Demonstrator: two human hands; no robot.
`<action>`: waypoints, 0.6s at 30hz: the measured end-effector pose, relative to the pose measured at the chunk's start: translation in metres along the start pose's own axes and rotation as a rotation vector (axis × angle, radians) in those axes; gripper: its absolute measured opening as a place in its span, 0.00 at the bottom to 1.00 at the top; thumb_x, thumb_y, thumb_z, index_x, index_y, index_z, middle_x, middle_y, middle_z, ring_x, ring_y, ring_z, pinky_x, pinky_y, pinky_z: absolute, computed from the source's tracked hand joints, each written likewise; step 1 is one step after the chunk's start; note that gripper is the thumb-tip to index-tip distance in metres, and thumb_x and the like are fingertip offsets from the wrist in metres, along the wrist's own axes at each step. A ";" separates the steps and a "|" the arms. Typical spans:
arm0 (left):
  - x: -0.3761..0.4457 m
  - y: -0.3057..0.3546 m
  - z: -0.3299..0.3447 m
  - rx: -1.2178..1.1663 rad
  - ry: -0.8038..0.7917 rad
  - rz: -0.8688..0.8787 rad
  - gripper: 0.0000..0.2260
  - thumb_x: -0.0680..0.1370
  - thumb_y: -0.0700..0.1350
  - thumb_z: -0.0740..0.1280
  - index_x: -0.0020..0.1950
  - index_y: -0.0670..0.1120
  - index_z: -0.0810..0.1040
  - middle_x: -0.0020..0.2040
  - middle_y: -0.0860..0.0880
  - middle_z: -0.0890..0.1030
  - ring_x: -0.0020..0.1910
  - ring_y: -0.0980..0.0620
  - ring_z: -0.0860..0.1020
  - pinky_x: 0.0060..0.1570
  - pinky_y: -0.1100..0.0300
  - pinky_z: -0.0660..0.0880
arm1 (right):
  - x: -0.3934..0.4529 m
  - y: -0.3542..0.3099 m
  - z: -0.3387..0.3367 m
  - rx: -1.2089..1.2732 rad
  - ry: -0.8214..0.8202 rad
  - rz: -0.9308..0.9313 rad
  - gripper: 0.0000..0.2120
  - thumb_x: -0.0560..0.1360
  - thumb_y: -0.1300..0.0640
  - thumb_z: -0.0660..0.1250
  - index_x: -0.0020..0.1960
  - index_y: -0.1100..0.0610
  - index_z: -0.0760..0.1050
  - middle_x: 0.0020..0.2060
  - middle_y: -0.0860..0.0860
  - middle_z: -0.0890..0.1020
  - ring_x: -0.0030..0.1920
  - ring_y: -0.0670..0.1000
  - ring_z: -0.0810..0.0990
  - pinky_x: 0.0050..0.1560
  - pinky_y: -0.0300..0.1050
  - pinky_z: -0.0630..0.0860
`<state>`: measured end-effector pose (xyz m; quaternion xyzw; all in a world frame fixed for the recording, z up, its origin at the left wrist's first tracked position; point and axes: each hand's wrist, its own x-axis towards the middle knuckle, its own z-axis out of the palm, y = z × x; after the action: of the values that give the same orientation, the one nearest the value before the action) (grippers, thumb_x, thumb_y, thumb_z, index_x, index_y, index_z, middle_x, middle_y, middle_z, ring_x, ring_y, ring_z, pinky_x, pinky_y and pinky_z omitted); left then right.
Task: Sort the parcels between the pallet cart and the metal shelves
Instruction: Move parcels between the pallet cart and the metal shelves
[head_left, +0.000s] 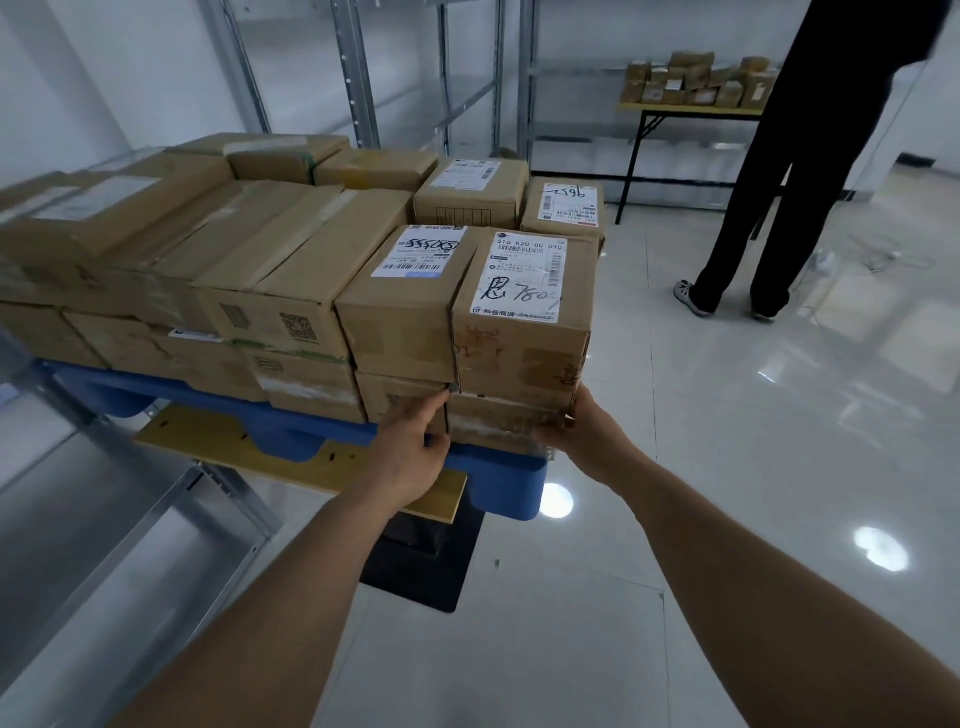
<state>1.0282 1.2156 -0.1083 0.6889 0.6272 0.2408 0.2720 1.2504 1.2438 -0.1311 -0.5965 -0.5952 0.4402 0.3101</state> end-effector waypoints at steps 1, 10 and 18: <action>-0.001 -0.001 -0.001 -0.008 0.024 -0.003 0.23 0.80 0.45 0.60 0.74 0.57 0.61 0.71 0.49 0.64 0.49 0.65 0.66 0.57 0.65 0.63 | -0.001 -0.001 -0.002 -0.017 -0.006 -0.014 0.35 0.73 0.58 0.70 0.74 0.50 0.56 0.63 0.46 0.73 0.64 0.55 0.73 0.61 0.50 0.74; 0.001 0.031 -0.038 0.088 0.478 0.250 0.26 0.78 0.56 0.61 0.74 0.55 0.59 0.71 0.52 0.67 0.68 0.53 0.65 0.62 0.56 0.63 | -0.030 -0.027 -0.040 -0.095 0.168 -0.211 0.39 0.72 0.48 0.72 0.75 0.40 0.53 0.70 0.47 0.69 0.67 0.50 0.70 0.64 0.54 0.73; 0.014 0.053 -0.047 0.315 0.444 0.260 0.20 0.80 0.52 0.58 0.71 0.50 0.67 0.69 0.50 0.70 0.68 0.50 0.66 0.65 0.51 0.63 | -0.031 -0.042 -0.034 -0.143 0.186 -0.249 0.29 0.78 0.53 0.64 0.75 0.44 0.57 0.66 0.48 0.75 0.64 0.50 0.75 0.58 0.51 0.77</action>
<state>1.0367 1.2292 -0.0379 0.7277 0.6076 0.3181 -0.0148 1.2651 1.2223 -0.0739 -0.5769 -0.6630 0.2979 0.3728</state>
